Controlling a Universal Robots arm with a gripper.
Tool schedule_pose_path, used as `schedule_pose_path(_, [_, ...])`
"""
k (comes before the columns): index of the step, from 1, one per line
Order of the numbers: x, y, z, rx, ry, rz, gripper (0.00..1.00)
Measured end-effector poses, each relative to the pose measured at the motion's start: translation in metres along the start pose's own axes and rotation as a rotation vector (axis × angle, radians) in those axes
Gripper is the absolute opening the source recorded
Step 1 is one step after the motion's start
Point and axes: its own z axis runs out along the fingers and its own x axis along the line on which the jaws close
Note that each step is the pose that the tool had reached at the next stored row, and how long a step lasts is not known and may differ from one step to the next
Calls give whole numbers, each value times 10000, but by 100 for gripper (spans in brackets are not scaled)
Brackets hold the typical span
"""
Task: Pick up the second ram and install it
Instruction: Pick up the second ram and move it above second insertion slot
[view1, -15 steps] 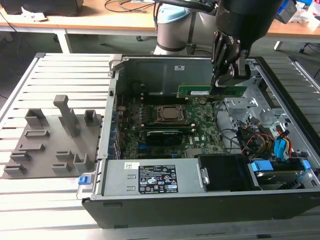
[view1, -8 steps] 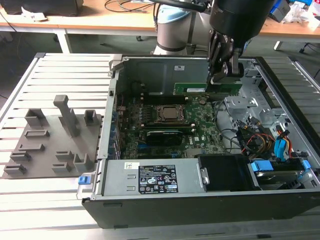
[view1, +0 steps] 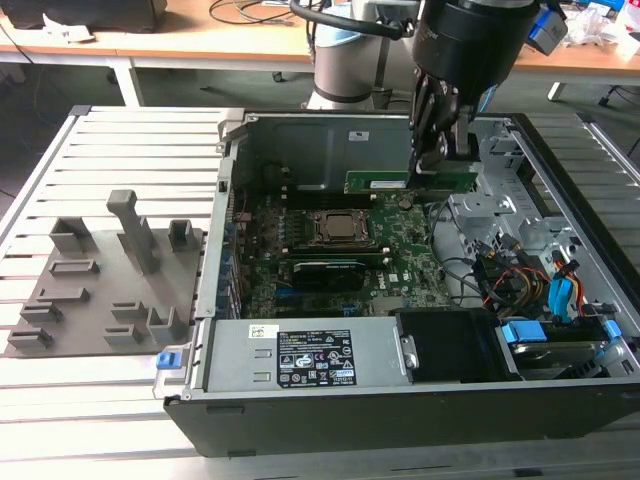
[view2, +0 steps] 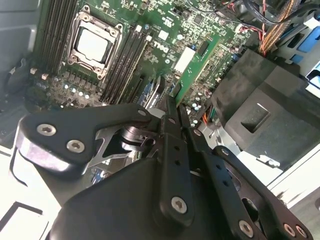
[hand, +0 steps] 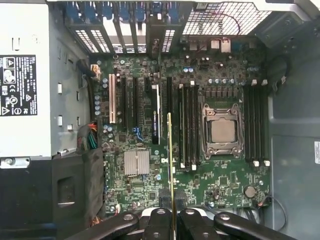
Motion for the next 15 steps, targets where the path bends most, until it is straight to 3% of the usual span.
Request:
schedule_pose_path(11, [-17, -2, 129, 0, 0, 0, 14])
schedule_pose_path(15, [-107, 72, 186, 0, 0, 0, 14])
